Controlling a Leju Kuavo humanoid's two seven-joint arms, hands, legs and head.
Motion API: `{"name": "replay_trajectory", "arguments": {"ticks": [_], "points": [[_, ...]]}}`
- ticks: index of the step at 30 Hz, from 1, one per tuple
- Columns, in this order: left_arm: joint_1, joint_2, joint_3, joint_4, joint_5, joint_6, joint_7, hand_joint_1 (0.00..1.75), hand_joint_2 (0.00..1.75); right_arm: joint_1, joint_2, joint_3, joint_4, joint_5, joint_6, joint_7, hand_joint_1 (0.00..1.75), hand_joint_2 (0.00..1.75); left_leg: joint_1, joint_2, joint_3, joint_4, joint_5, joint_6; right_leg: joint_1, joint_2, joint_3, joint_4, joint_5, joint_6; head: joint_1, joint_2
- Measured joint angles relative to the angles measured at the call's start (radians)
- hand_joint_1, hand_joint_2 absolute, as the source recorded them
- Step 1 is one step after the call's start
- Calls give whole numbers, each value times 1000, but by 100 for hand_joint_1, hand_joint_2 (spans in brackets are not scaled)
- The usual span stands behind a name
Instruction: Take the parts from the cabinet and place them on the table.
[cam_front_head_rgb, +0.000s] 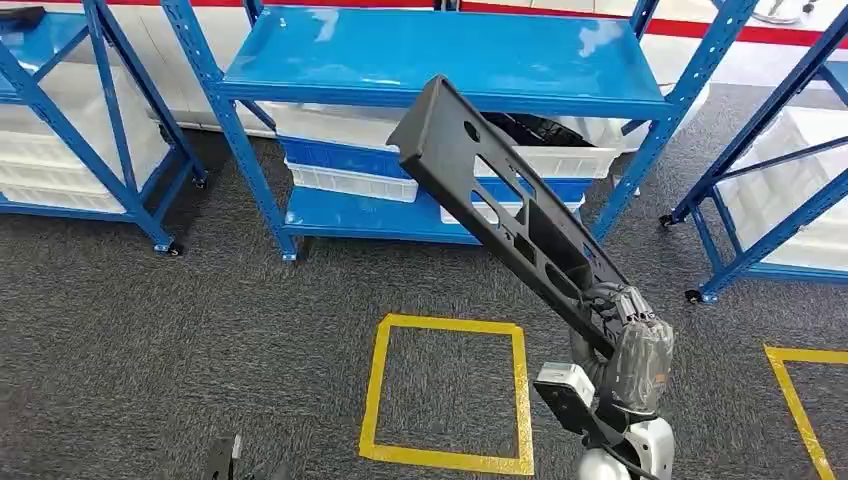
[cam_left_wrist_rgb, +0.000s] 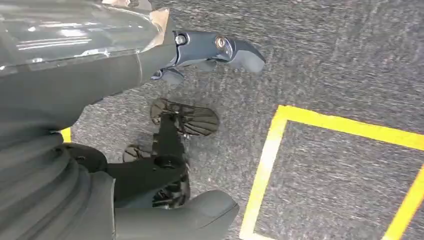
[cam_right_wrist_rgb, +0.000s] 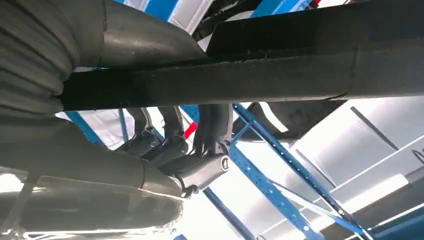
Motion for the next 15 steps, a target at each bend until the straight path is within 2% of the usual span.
{"name": "replay_trajectory", "arguments": {"ticks": [1, 2, 3, 4, 5, 6, 7, 8, 9, 10, 11, 12, 13, 14, 15], "points": [[0, 0, 0, 0, 0, 0, 0, 0, 175, -1, 0, 0, 0, 0, 0, 0, 175, 175, -1, -1, -8, 6, 7, -4, 0, 0, 69, -99, 1, -5, 0, 0], [0, 0, 0, -1, 0, 0, -2, 0, 175, -3, 1, 0, 0, 0, 0, 0, 175, 175, -7, -2, -18, 10, 14, -12, 6, 0, 125, -183, -29, -20, 1, 0], [1, 0, 0, -1, -1, -2, -2, 0, 175, -1, 2, 0, 0, 0, 0, -1, 175, 175, -6, -1, -18, 7, 25, -17, 7, 2, 117, -184, -28, -29, -6, 0], [0, 0, 0, -1, -1, -7, -3, 0, 175, 0, 1, -1, 0, 0, 1, -1, 175, 175, -4, 0, -19, 7, 33, -21, 6, 2, 103, -185, -24, -31, -5, 0], [1, 1, 0, -1, -2, -13, -3, 0, 175, 0, 1, -1, 1, 0, 2, -2, 175, 175, -1, 0, -20, 4, 42, -30, 9, 3, 96, -178, -20, -39, -5, 0], [4, 2, 0, -1, -2, -16, -3, 0, 175, 0, 2, 0, 2, 0, 2, -2, 175, 175, -2, -3, -27, 2, 49, -38, 3, 2, 88, -183, -8, -52, -3, 0], [4, 5, 0, -1, -2, -16, -3, 0, 175, -2, 3, 0, 2, -1, 2, -3, 175, 175, 3, -7, -38, 14, 22, -43, -4, -2, 81, -182, 4, -62, -4, 0], [6, 5, 0, -1, -3, -18, -3, 0, 175, -2, 4, 0, 3, -1, 2, -3, 175, 175, 5, -7, -54, 58, -48, -48, -4, -3, 68, -183, 16, -76, -10, 0], [6, 5, 0, -1, -3, -19, -3, 0, 175, -1, 5, 0, 3, -1, 2, -3, 175, 175, 7, -8, -72, 120, -108, -53, -4, -3, 57, -182, 28, -78, -15, 0], [6, 5, 0, -1, -3, -21, -3, 0, 175, -1, 5, 0, 3, -1, 2, -3, 175, 175, 8, -8, -96, 211, -165, -58, -3, -3, 41, -181, 41, -79, -14, 0], [6, 6, 0, -1, -3, -21, -2, 0, 175, 0, 5, 0, 4, -1, 2, -3, 175, 175, 8, -8, -112, 288, -193, -62, -2, -4, 25, -180, 53, -78, -15, 0], [6, 6, 0, -1, -3, -22, -2, 0, 175, 0, 5, 0, 5, -2, 3, -3, 175, 175, 9, -8, -114, 327, -190, -63, -2, -4, 13, -179, 62, -77, -14, 0], [6, 6, 0, -1, -3, -23, -2, 0, 175, 1, 5, 0, 6, -2, 3, -3, 175, 175, 9, -8, -96, 330, -162, -63, -2, -3, -2, -175, 70, -73, -14, 0], [6, 7, 0, -1, -3, -25, -2, 0, 175, 1, 5, 0, 6, -3, 3, -3, 175, 175, 11, -8, -59, 293, -125, -63, -3, -3, -15, -171, 77, -70, -15, 0], [6, 8, 0, -1, -5, -25, -1, 0, 175, 2, 5, 0, 6, -5, 2, -4, 175, 175, 12, -8, 8, 209, -89, -60, -4, -3, -30, -164, 85, -65, -14, 0]]}}
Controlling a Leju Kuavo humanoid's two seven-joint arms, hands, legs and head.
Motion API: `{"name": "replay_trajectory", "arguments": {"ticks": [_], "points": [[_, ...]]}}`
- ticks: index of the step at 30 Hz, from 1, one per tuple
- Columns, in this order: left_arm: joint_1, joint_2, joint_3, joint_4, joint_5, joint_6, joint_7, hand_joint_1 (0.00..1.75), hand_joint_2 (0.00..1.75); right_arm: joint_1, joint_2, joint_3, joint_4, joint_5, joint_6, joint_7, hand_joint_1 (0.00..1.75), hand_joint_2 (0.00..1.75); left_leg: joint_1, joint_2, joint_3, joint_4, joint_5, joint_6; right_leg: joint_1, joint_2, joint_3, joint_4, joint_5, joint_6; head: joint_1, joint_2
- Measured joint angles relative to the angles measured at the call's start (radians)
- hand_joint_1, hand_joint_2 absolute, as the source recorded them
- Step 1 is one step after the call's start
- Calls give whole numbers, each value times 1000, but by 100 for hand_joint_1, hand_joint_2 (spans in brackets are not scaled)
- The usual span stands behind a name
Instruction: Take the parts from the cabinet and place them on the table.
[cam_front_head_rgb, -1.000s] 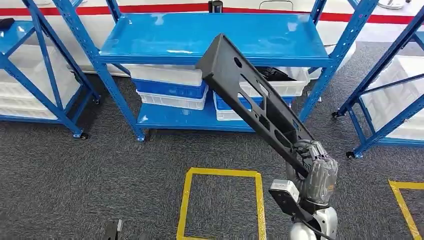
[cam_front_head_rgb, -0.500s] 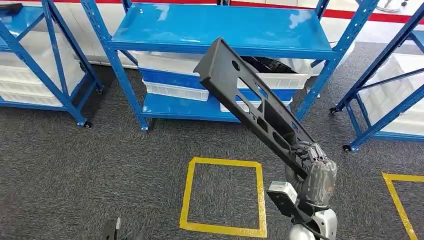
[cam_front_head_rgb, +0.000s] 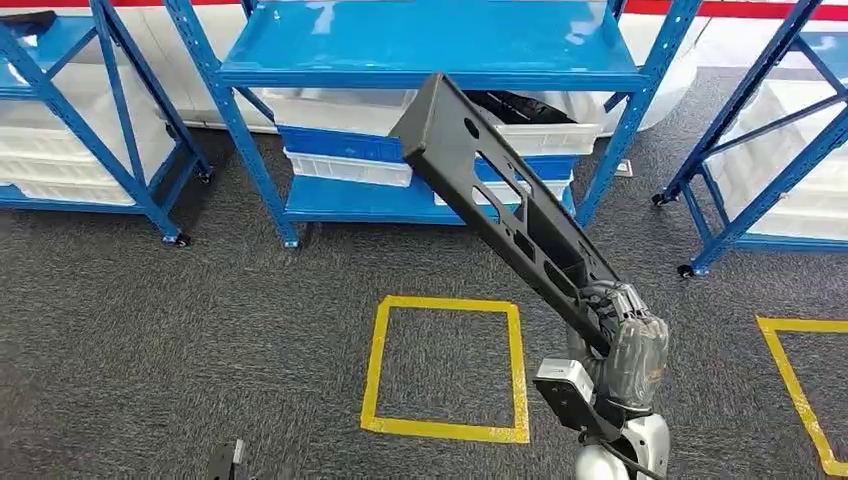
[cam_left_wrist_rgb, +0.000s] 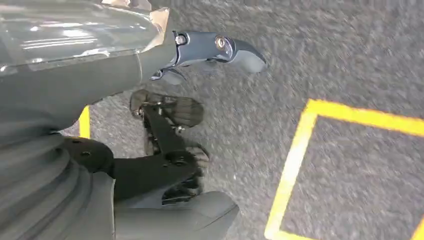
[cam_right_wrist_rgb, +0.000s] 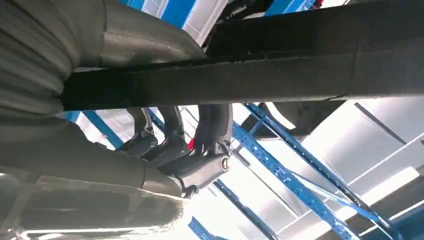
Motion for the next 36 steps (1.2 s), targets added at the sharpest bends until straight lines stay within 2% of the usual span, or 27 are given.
{"name": "replay_trajectory", "arguments": {"ticks": [1, 2, 3, 5, 6, 7, 8, 10, 11, 12, 13, 15, 16, 18, 20, 21, 22, 24, 26, 27, 28, 29, 31, 32, 33, 35, 36], "points": [[-1, 0, 0, 0, -2, -2, 0, 0, 175, 0, 0, 0, 0, -2, 0, 0, 175, 175, 0, -1, 68, -91, 7, 4, 0, 1, -10, 7, 5, 3, -1, 0], [-5, 0, 0, -1, -4, -3, 1, 0, 175, 2, 0, 0, 0, -4, -1, 0, 175, 175, -2, -6, 125, -179, -32, 8, 3, 1, -18, 13, 10, 10, -1, 0], [-6, 0, 0, -2, -4, -3, 1, 0, 175, 2, 0, -1, -1, -7, -2, 0, 175, 175, -5, -10, 141, -214, -43, 15, 6, 0, -20, 15, 15, 17, 3, 0], [-4, 0, 0, -2, -4, -4, 1, 0, 175, 4, 0, 0, -1, -7, -2, -3, 175, 175, -14, -10, 127, -202, -35, 28, 3, -2, -22, 10, 33, 35, 0, 0], [-3, 0, 0, -2, -5, -4, 3, 0, 175, 6, 1, 0, -1, -7, -2, -3, 175, 175, -13, -8, 120, -208, -22, 41, 8, -1, -23, 6, 42, 43, 3, 0], [-5, -3, 0, -2, -5, -4, 3, 0, 175, 8, -1, 0, -1, -8, -2, -3, 175, 175, -3, 0, 105, -216, -7, 53, 0, 1, -35, 17, 33, 44, 1, 0], [-6, -2, 0, -2, -5, -3, 3, 0, 175, 9, -1, 0, -1, -8, -2, -3, 175, 175, -7, -1, 96, -216, 4, 60, 6, 2, -55, 42, -9, 37, 4, 0], [-6, -2, 0, -2, -5, -3, 3, 0, 175, 10, -2, 0, -1, -8, -2, -3, 175, 175, -9, 1, 68, -215, 27, 68, 4, 2, -92, 180, -122, 19, 14, 0], [-6, -2, 0, -2, -5, -4, 3, 0, 175, 10, -2, 0, -1, -8, -2, -3, 175, 175, -10, 3, 52, -214, 38, 68, 4, 2, -107, 258, -160, 18, 14, 0], [-6, -2, 0, -2, -5, -4, 3, 0, 175, 10, -3, 0, -1, -8, -2, -3, 175, 175, -12, 5, 37, -212, 50, 69, 5, 2, -114, 314, -169, 26, 18, 0], [-5, -2, 0, -2, -5, -5, 3, 0, 175, 11, -3, 0, -1, -8, -2, -3, 175, 175, -13, 6, 23, -212, 60, 68, 4, 2, -105, 336, -153, 37, 18, 0], [-4, -2, 0, -2, -4, -5, 2, 0, 175, 10, -3, 0, -1, -8, -2, -3, 175, 175, -14, 7, -8, -206, 81, 63, 5, 2, -18, 245, -86, 58, 18, 0], [-4, -2, 0, -2, -4, -6, 2, 0, 175, 9, -3, 0, -1, -7, -2, -3, 175, 175, -15, 6, -18, -202, 89, 60, 6, 2, 41, 165, -75, 55, 18, 0], [-4, -3, 0, -2, -5, -11, 0, 0, 175, 5, -3, 0, -1, -5, -3, -3, 175, 175, -21, 5, -28, -194, 102, 50, 14, 2, 170, -23, -120, 33, 18, 0], [-4, -3, 0, -2, -8, -16, 0, 0, 175, 7, -3, -1, -2, -3, -8, -3, 175, 175, -16, 7, -30, -199, 122, 39, 14, 3, 146, -19, -117, 26, 15, 0], [-3, -3, 0, -2, -9, -17, 0, 0, 175, 11, -3, -1, -2, -2, -10, -3, 175, 175, -14, 7, -30, -202, 130, 31, 17, 3, 142, -17, -111, 17, 13, 0], [0, -1, 0, -2, -9, -17, 0, 0, 175, 14, -3, -1, -2, -1, -10, -3, 175, 175, -12, 2, -38, -198, 124, 24, 2, 1, 133, -22, -96, 2, 16, 0], [4, -2, 0, -2, -10, -19, 0, 0, 175, 17, -2, -1, -2, 1, -11, -3, 175, 175, -9, -1, -65, -121, 4, 9, 3, -1, 108, -21, -74, -16, 4, 0], [4, -2, 0, -2, -10, -21, 0, 0, 175, 19, -2, -2, -2, 1, -12, -3, 175, 175, -6, -2, -98, 23, -101, -2, 6, -2, 90, -18, -52, -18, 3, 0], [4, -1, 0, -2, -10, -22, 0, 0, 175, 20, -2, -2, -2, 1, -13, -3, 175, 175, -4, -2, -107, 83, -113, -5, 6, -2, 75, -16, -42, -17, 2, 0], [5, -1, 0, -2, -10, -23, 0, 0, 175, 24, -2, -2, -2, 1, -13, -3, 175, 175, -4, -2, -101, 113, -92, -5, 6, -2, 58, -12, -32, -13, 3, 0], [5, -1, 0, -2, -13, -24, 0, 0, 175, 28, -2, -2, -3, 2, -14, -3, 175, 175, -3, -2, -73, 95, -56, -5, 5, -2, 43, -6, -24, -11, 1, 0], [5, 1, 0, -3, -17, -27, -2, 0, 175, 32, -2, -3, -6, 4, -16, -3, 175, 175, -2, -2, 38, -51, 2, 1, 4, -1, 21, 9, -17, -2, 2, 0], [4, 2, 0, -3, -18, -28, -3, 0, 175, 34, -2, -4, -10, 6, -17, -2, 175, 175, -2, -5, 96, -138, -9, 7, 4, -2, 15, 18, -15, 0, 1, 0], [4, 3, 0, -3, -18, -32, -5, 0, 175, 34, -1, -5, -16, 7, -19, -2, 175, 175, -6, -7, 131, -190, -33, 13, 11, -2, 7, 22, -11, 7, 3, 0], [4, 3, 0, -3, -19, -35, -9, 0, 175, 34, 0, -6, -21, 9, -19, -2, 175, 175, -12, -8, 121, -195, -31, 19, 8, -4, 2, 22, 2, 26, 2, 0], [6, 3, 0, -3, -20, -36, -10, 0, 175, 37, 2, -6, -24, 10, -20, -1, 175, 175, -16, -8, 116, -193, -25, 29, 6, -4, 0, 20, 11, 32, 3, 0]]}}
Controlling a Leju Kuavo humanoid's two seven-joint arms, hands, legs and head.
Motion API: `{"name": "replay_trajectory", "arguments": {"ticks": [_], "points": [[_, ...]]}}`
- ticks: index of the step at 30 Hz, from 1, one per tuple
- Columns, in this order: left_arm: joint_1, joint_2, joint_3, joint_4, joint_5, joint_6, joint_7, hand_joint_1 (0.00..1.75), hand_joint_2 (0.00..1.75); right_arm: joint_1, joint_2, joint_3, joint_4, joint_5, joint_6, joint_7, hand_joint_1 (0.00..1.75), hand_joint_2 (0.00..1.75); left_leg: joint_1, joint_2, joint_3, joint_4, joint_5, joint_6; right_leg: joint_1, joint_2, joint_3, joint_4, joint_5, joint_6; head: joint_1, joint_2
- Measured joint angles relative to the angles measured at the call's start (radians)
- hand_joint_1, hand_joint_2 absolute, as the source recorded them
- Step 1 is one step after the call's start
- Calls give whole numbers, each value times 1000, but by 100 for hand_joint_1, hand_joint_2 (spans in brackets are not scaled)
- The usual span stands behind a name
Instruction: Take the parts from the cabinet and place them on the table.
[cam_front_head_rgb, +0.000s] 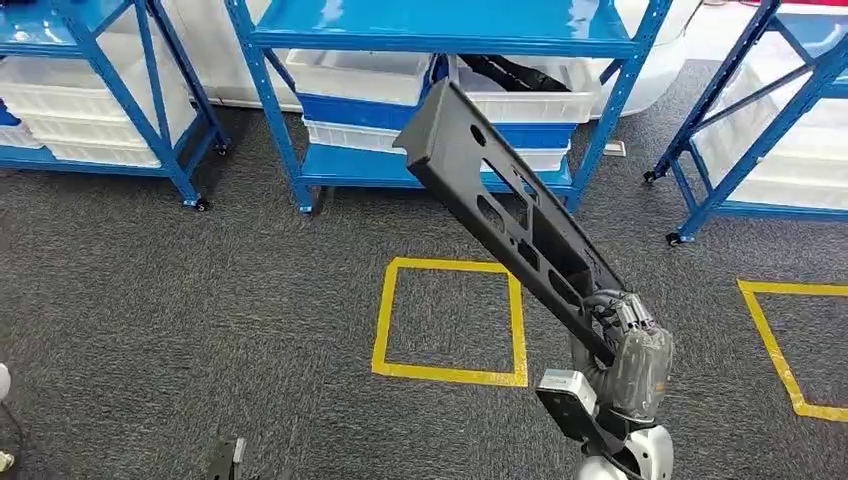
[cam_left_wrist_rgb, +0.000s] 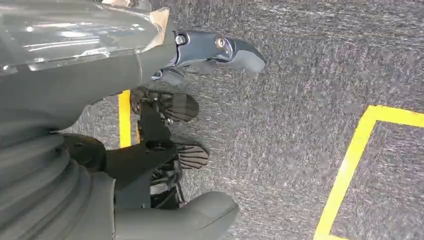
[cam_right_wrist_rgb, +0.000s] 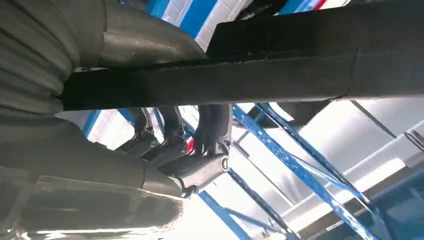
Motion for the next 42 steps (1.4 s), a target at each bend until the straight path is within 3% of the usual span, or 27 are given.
{"name": "replay_trajectory", "arguments": {"ticks": [1, 3, 5, 7, 9, 10, 11, 12, 13, 16, 17, 20, 21, 22, 23, 25, 26, 27, 28, 31, 32, 34, 37, 39, 40, 41, 42], "points": [[2, -1, 0, 0, 0, -1, -2, 0, 175, 3, 0, -1, -2, 0, 0, 0, 175, 175, 6, 5, -17, -14, 15, 19, 7, 1, -4, 5, 3, 9, 1, 0], [0, 0, 0, 0, -2, -3, -3, 0, 175, 7, 0, -4, -6, 0, 0, 0, 175, 175, 8, 10, -34, -14, 38, 40, 2, 5, -43, 64, -73, -5, 7, 0], [1, 0, -1, 0, -2, -4, -5, 0, 175, 9, -1, -5, -7, 0, 0, 0, 175, 175, 4, 12, -63, -12, 60, 43, 1, 5, -83, 212, -170, -14, 9, 0], [3, 0, -1, 0, -3, -5, -5, 0, 175, 11, -1, -5, -7, 0, 0, 0, 175, 175, 3, 16, -94, -10, 83, 42, 1, 5, -97, 319, -193, 0, 10, 0], [3, 1, -1, 0, -5, -6, -5, 0, 175, 14, -1, -5, -7, 0, 0, 1, 175, 175, 2, 16, -121, -8, 104, 39, 1, 5, -37, 266, -135, 23, 11, 0], [3, 1, -2, 0, -6, -7, -5, 0, 175, 13, -1, -5, -8, 1, 0, 1, 175, 175, 2, 16, -137, -6, 116, 34, 1, 5, 32, 169, -100, 31, 10, 0], [3, 1, -2, 0, -6, -8, -5, 0, 175, 14, -1, -5, -10, 3, -1, 1, 175, 175, 2, 15, -143, -3, 124, 31, 1, 5, 95, 78, -96, 26, 10, 0], [3, 1, -3, 0, -6, -9, -5, 0, 175, 13, -1, -5, -13, 5, -1, 1, 175, 175, -4, 14, -151, -1, 132, 24, 6, 5, 158, -21, -132, 10, 11, 0], [4, 1, -2, 0, -7, -9, -6, 0, 175, 14, 0, -5, -17, 9, -1, 2, 175, 175, -3, 15, -152, -2, 143, 19, 7, 7, 168, -44, -138, 0, 5, 0], [7, 3, -2, 0, -8, -12, -9, 0, 175, 21, 2, -8, -24, 16, -2, 6, 175, 175, 1, 16, -156, -14, 165, -3, 7, 7, 137, -41, -125, -26, 7, 0], [9, 6, -2, 0, -8, -14, -9, 0, 175, 22, 3, -10, -26, 18, -2, 7, 175, 175, 7, 12, -168, -4, 154, -8, -3, 5, 127, -44, -111, -40, 11, 0], [12, 7, -2, 0, -9, -18, -2, 0, 175, 29, 7, -14, -35, 11, 6, 16, 175, 175, 12, 8, -210, 154, -37, -24, -1, 9, 95, -43, -80, -55, 0, 0], [12, 8, -2, 0, -9, -18, 0, 0, 175, 30, 7, -15, -35, 7, 12, 16, 175, 175, 13, 8, -225, 225, -68, -28, 0, 10, 92, -42, -72, -54, 0, 0], [13, 9, -2, 0, -9, -17, 3, 0, 175, 32, 7, -17, -36, -2, 22, 16, 175, 175, 13, 8, -232, 281, -69, -31, 0, 14, 80, -38, -62, -52, 0, 0], [13, 9, -2, 0, -9, -13, 5, 0, 175, 35, 7, -19, -37, -8, 28, 16, 175, 175, 14, 8, -223, 293, -46, -31, -1, 22, 69, -35, -55, -48, -2, 0], [16, 10, -2, 0, -9, -9, 6, 0, 175, 38, 7, -22, -37, -16, 36, 11, 175, 175, 18, 3, -126, 173, 12, -29, -3, 36, 54, -27, -48, -38, -1, 0], [17, 10, -2, 0, -9, -8, 6, 0, 175, 38, 7, -23, -38, -18, 39, 8, 175, 175, 20, -14, -59, 75, 32, -27, -5, 43, 51, -23, -46, -35, -1, 0], [17, 10, -2, 0, -8, -8, 6, 0, 175, 38, 7, -24, -39, -19, 39, 6, 175, 175, 23, -57, -15, 4, 12, -22, -6, 47, 45, -19, -45, -32, -1, 0], [20, 10, -2, 0, -8, -7, 6, 0, 175, 35, 8, -25, -42, -21, 39, 5, 175, 175, 22, -66, -3, -12, 12, -18, -1, 55, 37, -14, -40, -24, 2, 0], [24, 9, -2, 0, -8, 0, 7, 0, 175, 36, 8, -26, -43, -21, 39, -1, 175, 175, 12, -36, -13, -10, 13, -4, -4, 79, 26, -17, -25, -2, 0, 0], [23, 5, -2, 0, -8, 4, 7, 0, 175, 36, 8, -27, -43, -21, 40, -2, 175, 175, 20, -21, -15, -22, 24, 12, -2, 74, 14, -9, -29, 2, -1, 0], [23, 5, -1, 0, -7, 11, 7, 0, 175, 32, 7, -28, -43, -21, 40, -3, 175, 175, 18, 0, -23, -22, 31, 24, -2, 32, -34, 88, -88, -8, 6, 0], [24, 5, 0, 0, -6, 13, 8, 0, 175, 31, 6, -28, -42, -21, 41, -4, 175, 175, 14, 35, -42, -20, 41, 30, -2, 21, -139, 326, -178, -7, 9, 0], [24, 2, 0, 0, -6, 15, 10, 0, 175, 31, 5, -28, -40, -22, 42, -4, 175, 175, 14, 55, -46, -20, 44, 28, -2, 18, -110, 292, -160, 7, 10, 0], [24, 1, 0, 0, -6, 16, 10, 0, 175, 30, 5, -28, -40, -24, 42, -4, 175, 175, 14, 66, -46, -19, 45, 26, -2, 9, -52, 199, -127, 17, 10, 0], [24, -1, 0, 0, -6, 17, 10, 0, 175, 28, 5, -28, -40, -24, 42, -5, 175, 175, 14, 77, -45, -18, 45, 25, -2, -11, 17, 82, -90, 24, 11, 0], [23, -2, 0, 0, -6, 19, 10, 0, 175, 24, 5, -28, -40, -24, 42, -6, 175, 175, 9, 85, -44, -14, 45, 21, -1, -68, 67, -11, -74, 20, 12, 0]]}}
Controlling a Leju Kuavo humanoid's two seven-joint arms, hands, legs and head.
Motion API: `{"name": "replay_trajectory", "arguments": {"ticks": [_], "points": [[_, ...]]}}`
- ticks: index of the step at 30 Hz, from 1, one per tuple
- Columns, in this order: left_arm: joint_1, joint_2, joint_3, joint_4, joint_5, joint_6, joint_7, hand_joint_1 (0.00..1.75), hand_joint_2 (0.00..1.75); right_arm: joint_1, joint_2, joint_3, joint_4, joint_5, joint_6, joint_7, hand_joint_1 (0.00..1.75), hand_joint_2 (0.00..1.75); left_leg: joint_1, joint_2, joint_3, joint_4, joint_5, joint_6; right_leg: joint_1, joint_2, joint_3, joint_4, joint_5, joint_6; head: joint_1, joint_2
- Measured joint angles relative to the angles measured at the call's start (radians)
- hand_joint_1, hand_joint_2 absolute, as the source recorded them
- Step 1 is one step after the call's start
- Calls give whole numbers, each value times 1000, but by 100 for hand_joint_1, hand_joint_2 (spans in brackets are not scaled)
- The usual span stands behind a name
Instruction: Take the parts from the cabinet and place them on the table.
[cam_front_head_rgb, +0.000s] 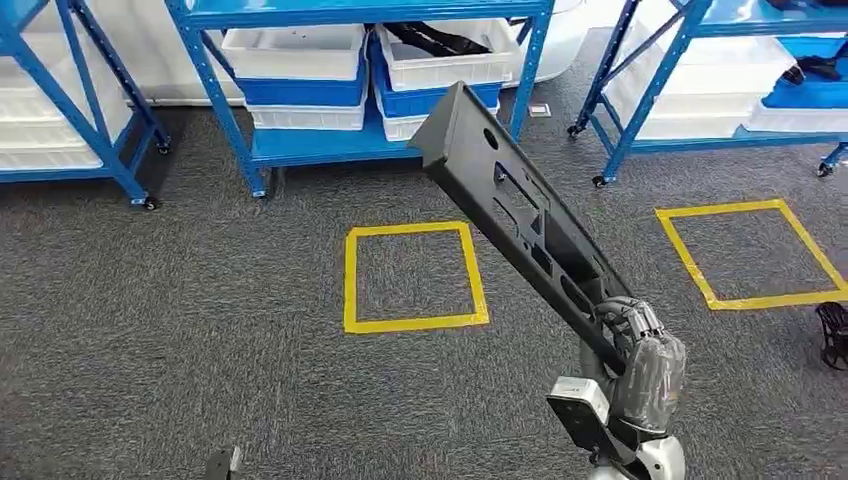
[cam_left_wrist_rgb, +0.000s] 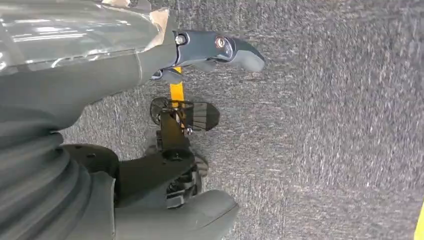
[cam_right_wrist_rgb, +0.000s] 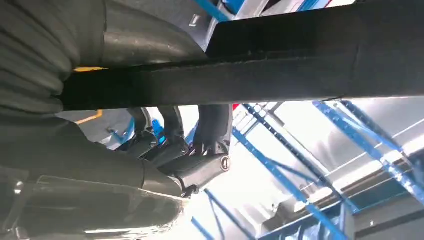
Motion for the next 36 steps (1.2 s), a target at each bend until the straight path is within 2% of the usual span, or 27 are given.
{"name": "replay_trajectory", "arguments": {"ticks": [1, 2, 4, 5, 6, 7, 8, 9, 10, 11, 12, 14, 15, 16, 18, 20, 21, 22, 26, 27, 28, 29, 30, 31, 33, 35, 36], "points": [[0, 0, 0, 0, 0, 0, 0, 0, 175, -5, 0, 0, 0, 0, 1, 0, 175, 175, -8, 9, -4, 3, -2, -8, 6, 2, 6, -7, 0, -14, -1, 0], [0, 0, 0, 0, 0, 0, 0, 0, 175, -5, 0, 0, 0, 0, 1, -1, 175, 175, -7, 14, -5, 3, 1, -13, 5, 18, -4, -6, 4, -24, -3, 0], [0, -2, 0, 0, 0, 1, 0, 0, 175, -3, 0, 0, 0, -1, 1, -1, 175, 175, -4, 30, -3, 0, 5, -21, 9, 34, -20, -4, 7, -33, -1, 0], [-1, -2, 0, 0, 0, 1, 0, 0, 175, -4, 0, 0, 0, -1, 1, -1, 175, 175, -4, 39, -4, 2, 2, -28, 4, 45, -19, -10, 14, -44, 0, 0], [-2, -2, 0, 0, 0, 1, 0, 0, 175, -5, 0, 0, 0, -1, 1, -3, 175, 175, 2, -4, -12, 20, -20, -37, -3, 56, -14, -11, 19, -50, -3, 0], [-1, -2, 0, 0, 0, 1, 0, 0, 175, -7, 0, -1, 0, -1, 1, -3, 175, 175, 4, -46, -31, 73, -63, -39, -5, 63, -17, -10, 25, -59, -10, 0], [1, -2, 0, 0, 0, 1, 0, 0, 175, -6, 1, -1, 0, -2, 1, -3, 175, 175, 5, -68, -65, 155, -110, -42, -4, 72, -21, -10, 27, -63, -12, 0], [2, -2, 0, 0, 0, 1, 0, 0, 175, -5, 2, -1, 0, -2, 1, -3, 175, 175, 5, -76, -103, 241, -149, -44, -2, 82, -24, -9, 29, -66, -12, 0], [3, -2, 0, 0, 0, 0, 0, 0, 175, -5, 2, -1, 0, -2, 1, -4, 175, 175, 5, -79, -134, 307, -172, -44, 0, 93, -27, -9, 30, -66, -13, 0], [4, -2, 0, 0, 0, 0, 0, 0, 175, -3, 2, -1, 1, -2, 1, -4, 175, 175, 5, -80, -145, 332, -169, -42, 1, 104, -28, -8, 32, -69, -11, 0], [3, -2, 0, 0, 0, 0, 0, 0, 175, -2, 1, -1, 1, -2, 1, -4, 175, 175, 5, -80, -131, 301, -140, -39, 1, 117, -28, -6, 32, -68, -13, 0], [3, -3, 0, 0, -2, 5, 2, 0, 175, -2, 2, -1, 0, -2, 0, -4, 175, 175, 5, -96, -43, 128, -43, -30, 1, 145, -24, -4, 33, -67, -13, 0], [2, -3, 0, 0, -2, 8, 3, 0, 175, -2, 3, -1, 0, 0, -2, -4, 175, 175, 5, -134, -1, 42, -7, -22, 1, 156, -24, -4, 34, -65, -12, 0], [2, -2, 0, 0, -3, 11, 7, 0, 175, -3, 6, -1, -1, 3, -3, -4, 175, 175, 7, -168, 14, 14, -18, -15, 6, 165, -30, -1, 36, -60, -10, 0], [0, -3, 0, 0, -7, 10, 13, 0, 175, 0, 8, -1, -8, 17, -4, -2, 175, 175, 1, -149, 12, 4, -16, -13, -3, 187, -43, -2, 45, -46, -13, 0], [-6, -7, 0, 0, -11, 9, 16, 0, 175, 7, 8, -1, -18, 32, -4, 4, 175, 175, 1, -125, 16, -10, -6, -2, -2, 210, -52, -12, 55, -30, -12, 0], [-8, -10, 0, 0, -10, 9, 16, 0, 175, 9, 6, -1, -21, 36, -4, 7, 175, 175, 9, -107, 19, -22, 5, 1, 0, 167, -60, 5, 46, -30, -11, 0], [-9, -10, 0, 0, -10, 9, 21, 0, 175, 5, 6, -1, -26, 42, -4, 8, 175, 175, 9, -103, 20, -27, 6, 5, 2, 135, -73, 27, 31, -31, -10, 0], [-9, -10, 0, 0, -10, 8, 22, 0, 175, 4, 6, -1, -27, 43, -4, 9, 175, 175, 9, -100, 19, -27, 7, 6, 2, 125, -79, 39, 23, -32, -9, 0], [-13, -12, 0, 0, -10, 9, 40, 0, 175, -4, 6, 0, -31, 53, -3, 13, 175, 175, 9, -80, 15, -27, 9, 9, 2, 100, -127, 140, -26, -37, -4, 0], [-18, -15, 0, 0, -8, 11, 61, 0, 175, -9, 5, 0, -31, 61, -1, 18, 175, 175, 9, -51, 9, -26, 11, 9, -4, 90, -200, 300, -84, -34, -4, 0], [-26, -19, 0, 0, -3, 12, 71, 0, 175, -15, 2, -1, -31, 63, 9, 24, 175, 175, 12, -19, 8, -25, 14, 3, -12, 84, -169, 265, -61, -8, -1, 0], [-36, -25, 0, 0, -1, 11, 73, 0, 175, -28, 0, 0, -35, 66, 16, 24, 175, 175, 17, 6, 7, -16, 10, -8, -23, 32, -33, 30, 13, 22, -1, 0], [-39, -22, 1, 0, -1, 12, 73, 0, 175, -36, 0, 0, -35, 66, 18, 24, 175, 175, 9, 12, 4, -10, 7, -17, -21, -8, -17, -9, 11, 18, 4, 0], [-42, -24, 1, 0, 0, 12, 74, 0, 175, -43, 0, 0, -36, 62, 19, 24, 175, 175, 5, 27, 3, -6, 5, -31, -16, 18, -21, -1, 19, -5, -4, 0], [-42, -26, 1, 0, 0, 12, 75, 0, 175, -44, -1, -2, -36, 58, 21, 25, 175, 175, 12, 49, 4, -7, 8, -42, -12, 42, -40, 5, 23, -17, -4, 0], [-43, -27, 1, 0, 0, 12, 75, 0, 175, -45, -1, -2, -36, 57, 23, 25, 175, 175, 19, 35, -2, -1, -2, -52, -19, 53, -36, 2, 29, -27, -5, 0]]}}
